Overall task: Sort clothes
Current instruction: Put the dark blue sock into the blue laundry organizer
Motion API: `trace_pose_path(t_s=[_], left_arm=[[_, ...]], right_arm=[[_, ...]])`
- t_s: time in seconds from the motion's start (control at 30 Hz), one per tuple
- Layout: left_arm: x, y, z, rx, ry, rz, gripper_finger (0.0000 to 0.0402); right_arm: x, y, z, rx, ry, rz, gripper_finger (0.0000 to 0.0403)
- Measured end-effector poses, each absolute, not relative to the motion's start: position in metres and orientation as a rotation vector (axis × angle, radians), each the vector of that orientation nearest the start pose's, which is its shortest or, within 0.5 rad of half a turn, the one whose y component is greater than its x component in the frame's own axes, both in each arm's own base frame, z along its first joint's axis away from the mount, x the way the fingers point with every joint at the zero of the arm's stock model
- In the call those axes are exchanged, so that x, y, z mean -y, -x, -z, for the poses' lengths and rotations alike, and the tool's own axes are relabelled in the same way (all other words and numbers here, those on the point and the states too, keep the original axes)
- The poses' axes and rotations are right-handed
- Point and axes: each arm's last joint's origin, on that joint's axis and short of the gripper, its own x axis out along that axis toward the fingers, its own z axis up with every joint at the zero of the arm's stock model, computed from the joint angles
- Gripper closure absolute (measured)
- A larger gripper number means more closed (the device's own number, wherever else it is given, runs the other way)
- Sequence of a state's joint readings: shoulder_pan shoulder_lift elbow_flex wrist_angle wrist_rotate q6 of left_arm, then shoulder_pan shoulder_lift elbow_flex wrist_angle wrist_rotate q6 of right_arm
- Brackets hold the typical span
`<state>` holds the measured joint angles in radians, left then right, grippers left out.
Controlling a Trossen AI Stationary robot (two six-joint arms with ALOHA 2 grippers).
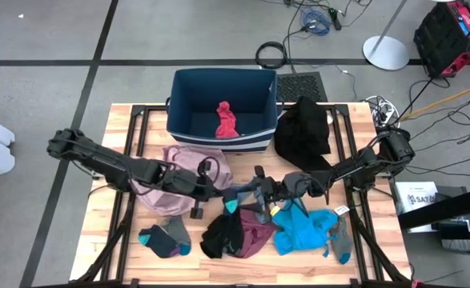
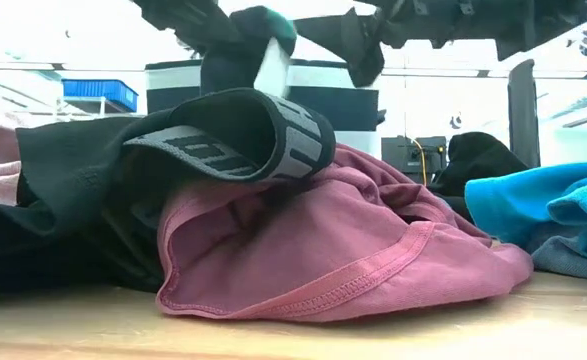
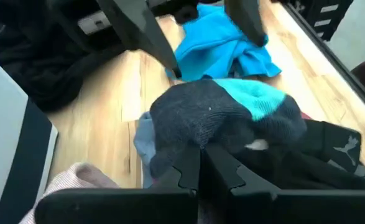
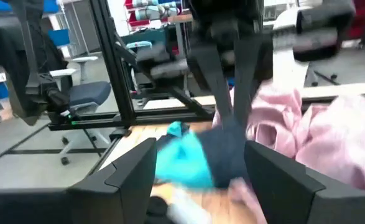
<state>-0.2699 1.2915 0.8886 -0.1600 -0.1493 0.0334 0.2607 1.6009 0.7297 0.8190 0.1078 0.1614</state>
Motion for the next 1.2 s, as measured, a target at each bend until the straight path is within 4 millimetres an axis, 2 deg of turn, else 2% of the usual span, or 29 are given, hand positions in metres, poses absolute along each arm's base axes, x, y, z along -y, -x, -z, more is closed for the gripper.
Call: trace_pose_path(t_s=[0.23,0.33,0.53,0.63,0.7,0.8,0.83,0.93,1.2], left_arm=[[0.071,-0.272,-0.262,-0.552,-0.15,0.127,0.0394],[0.071,-0.273,-0.264,-0.523,-0.145,0.128,0.0393],[0.072,-0.274,-0.265,-0.51,-0.143,0.152,0.0392],[0.072,-0.273,-0.265,-0.519,-0.138,0.157,0.0392],[0.072,-0.273,-0.264,-0.525,-0.137,0.163,0.0392],[0.072,-0.273,-0.264,-0.53,-0.138,0.163,0.0389],[0.072,-0.272,-0.263,-0.535,-0.142,0.164,0.0385],[0.071,-0.27,-0.259,-0.586,-0.154,0.165,0.036],[0.069,-0.263,-0.251,-0.696,-0.165,0.14,0.0256]], right_arm=[[-0.081,-0.335,-0.232,-0.155,-0.062,-0.131,0.0172],[-0.079,-0.342,-0.231,-0.238,-0.052,-0.115,0.0172],[-0.079,-0.356,-0.218,-0.297,-0.067,-0.074,0.0178],[-0.078,-0.357,-0.218,-0.3,-0.052,-0.011,0.0217],[-0.077,-0.357,-0.218,-0.3,-0.035,-0.003,0.027],[-0.077,-0.356,-0.22,-0.297,-0.003,-0.013,0.0369],[-0.077,-0.356,-0.22,-0.298,0.006,-0.014,0.0383],[-0.076,-0.356,-0.219,-0.308,0.003,-0.006,0.0386],[-0.075,-0.355,-0.217,-0.335,0.008,0.005,0.0397]])
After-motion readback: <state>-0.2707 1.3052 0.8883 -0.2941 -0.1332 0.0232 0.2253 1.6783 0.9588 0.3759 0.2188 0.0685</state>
